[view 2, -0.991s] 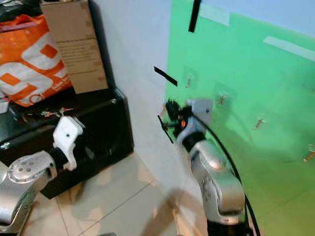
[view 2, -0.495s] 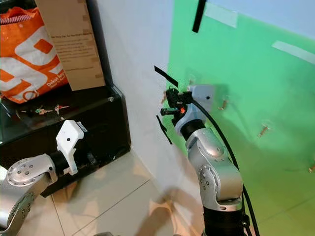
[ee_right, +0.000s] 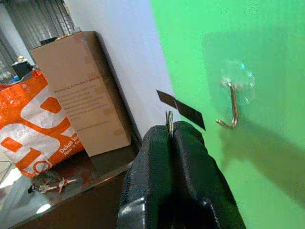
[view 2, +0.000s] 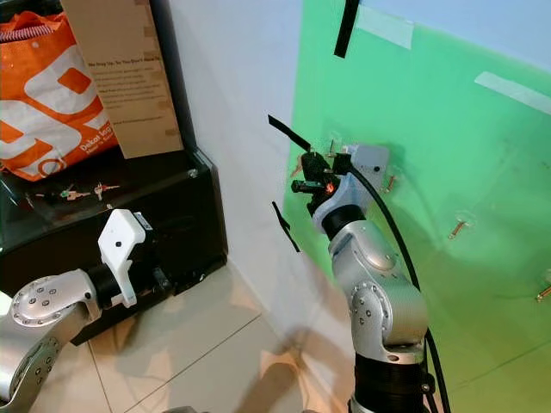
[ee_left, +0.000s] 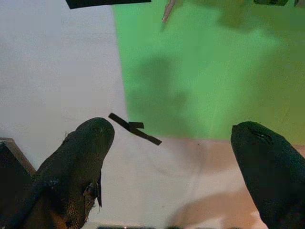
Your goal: Hang keys on a hook
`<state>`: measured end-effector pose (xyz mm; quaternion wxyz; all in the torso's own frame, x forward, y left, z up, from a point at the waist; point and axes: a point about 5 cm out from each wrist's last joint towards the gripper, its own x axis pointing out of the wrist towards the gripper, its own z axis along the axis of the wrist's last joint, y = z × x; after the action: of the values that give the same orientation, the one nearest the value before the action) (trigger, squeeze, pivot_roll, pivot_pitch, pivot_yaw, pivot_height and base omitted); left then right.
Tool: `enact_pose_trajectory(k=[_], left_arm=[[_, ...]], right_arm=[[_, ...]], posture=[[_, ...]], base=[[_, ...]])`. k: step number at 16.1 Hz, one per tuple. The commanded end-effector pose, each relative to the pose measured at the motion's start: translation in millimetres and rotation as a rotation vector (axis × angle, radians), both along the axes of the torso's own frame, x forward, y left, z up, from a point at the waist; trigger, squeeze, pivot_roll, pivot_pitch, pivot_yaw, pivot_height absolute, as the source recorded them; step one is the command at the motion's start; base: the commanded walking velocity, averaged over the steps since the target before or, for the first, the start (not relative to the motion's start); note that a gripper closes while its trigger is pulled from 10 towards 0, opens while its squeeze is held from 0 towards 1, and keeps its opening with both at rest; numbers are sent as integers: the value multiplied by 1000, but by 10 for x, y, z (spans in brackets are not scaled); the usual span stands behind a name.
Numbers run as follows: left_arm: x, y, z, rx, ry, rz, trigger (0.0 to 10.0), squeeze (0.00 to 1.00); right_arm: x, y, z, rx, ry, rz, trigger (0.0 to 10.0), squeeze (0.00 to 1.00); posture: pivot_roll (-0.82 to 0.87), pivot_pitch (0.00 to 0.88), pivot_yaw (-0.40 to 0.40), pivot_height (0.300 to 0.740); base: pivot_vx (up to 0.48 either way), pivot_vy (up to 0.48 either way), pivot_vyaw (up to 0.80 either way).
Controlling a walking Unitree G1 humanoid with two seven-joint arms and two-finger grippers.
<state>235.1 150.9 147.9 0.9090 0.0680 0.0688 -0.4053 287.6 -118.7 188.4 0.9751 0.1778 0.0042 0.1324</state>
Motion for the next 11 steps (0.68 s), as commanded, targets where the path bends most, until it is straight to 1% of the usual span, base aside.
enact_pose_trajectory(k=[1, 3, 4, 5, 7, 11], left_arm=[[-1, -6, 39, 4, -11, -8, 10000, 0], [4, -7, 40, 5, -11, -8, 10000, 0], [9, -7, 40, 4, -12, -8, 10000, 0], [10, -7, 40, 4, -12, -8, 10000, 0], [19, -12, 42, 2, -14, -10, 10000, 0], [21, -18, 41, 0, -14, -13, 10000, 0]], right_arm=[[24, -3, 11, 16, 12, 3, 10000, 0], [38, -4, 5, 34, 32, -2, 10000, 0], [57, -23, -19, 71, 70, -28, 10000, 0], [64, -34, -26, 83, 78, -39, 10000, 0], [88, -85, -14, 147, 92, -69, 10000, 0], [83, -90, -1, 167, 91, -59, 10000, 0]], posture=[[-10, 0, -11, 740], [-10, 0, -11, 740], [-11, 0, -11, 740], [-12, 0, -10, 740], [-15, 0, -9, 740], [-16, 0, -9, 740]], base=[[0, 0, 0], [0, 0, 0], [0, 0, 0], [0, 0, 0], [0, 0, 0], [0, 0, 0]])
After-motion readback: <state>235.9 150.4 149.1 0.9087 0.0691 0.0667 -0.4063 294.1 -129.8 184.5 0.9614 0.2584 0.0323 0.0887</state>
